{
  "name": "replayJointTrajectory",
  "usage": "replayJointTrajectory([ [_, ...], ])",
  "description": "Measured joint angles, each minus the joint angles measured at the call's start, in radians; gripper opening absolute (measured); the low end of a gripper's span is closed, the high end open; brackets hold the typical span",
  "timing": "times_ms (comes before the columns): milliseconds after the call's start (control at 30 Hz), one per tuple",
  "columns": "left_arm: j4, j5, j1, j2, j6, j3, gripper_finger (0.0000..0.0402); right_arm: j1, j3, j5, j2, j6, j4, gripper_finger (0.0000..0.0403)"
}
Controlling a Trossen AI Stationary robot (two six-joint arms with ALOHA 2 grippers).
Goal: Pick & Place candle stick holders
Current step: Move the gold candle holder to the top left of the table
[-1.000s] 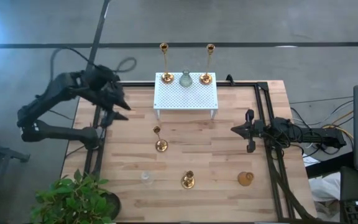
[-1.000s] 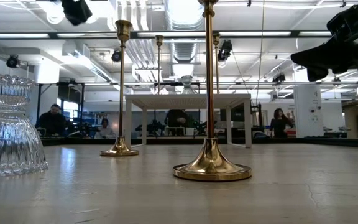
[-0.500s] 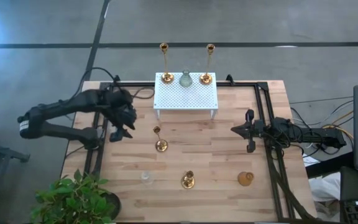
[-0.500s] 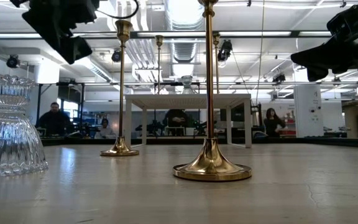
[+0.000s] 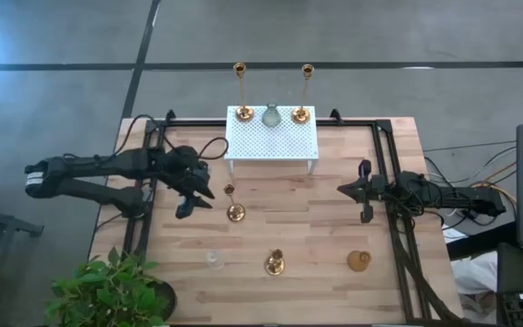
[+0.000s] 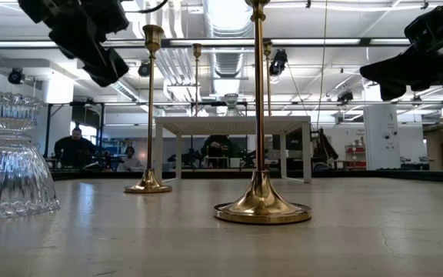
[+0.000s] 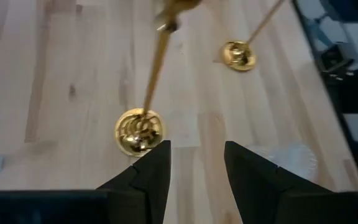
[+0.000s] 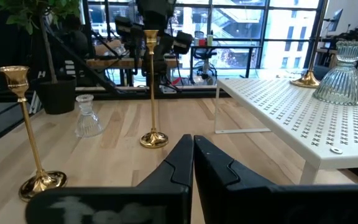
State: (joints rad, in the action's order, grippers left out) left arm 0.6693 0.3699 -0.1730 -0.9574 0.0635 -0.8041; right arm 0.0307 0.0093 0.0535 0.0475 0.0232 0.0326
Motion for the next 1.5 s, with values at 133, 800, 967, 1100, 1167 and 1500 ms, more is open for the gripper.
replayJointTrajectory([
  [133,-0.099,-0.033,0.0,0.008,-0.03,0.057,0.0155,0.0,0.0,0.0,0.0,0.0,0.0,0.0008],
  [800,-0.48,-0.048,0.0,-0.008,-0.06,0.207,0.0155,0.0,0.0,0.0,0.0,0.0,0.0,0.0008],
  [967,-0.548,-0.05,0.0,-0.018,-0.061,0.233,0.0155,0.0,0.0,0.0,0.0,0.0,0.0,0.0008],
  [1100,-0.585,-0.057,0.0,-0.019,-0.067,0.254,0.0155,0.0,0.0,0.0,0.0,0.001,0.0,0.0008],
  [1167,-0.593,-0.064,0.0,-0.019,-0.067,0.255,0.0155,0.0,0.0,0.0,0.0,0.0,0.0,0.0008],
  [1500,-0.627,-0.092,0.0,-0.019,-0.069,0.255,0.0155,0.0,0.0,0.0,0.0,0.001,0.0,0.0008],
])
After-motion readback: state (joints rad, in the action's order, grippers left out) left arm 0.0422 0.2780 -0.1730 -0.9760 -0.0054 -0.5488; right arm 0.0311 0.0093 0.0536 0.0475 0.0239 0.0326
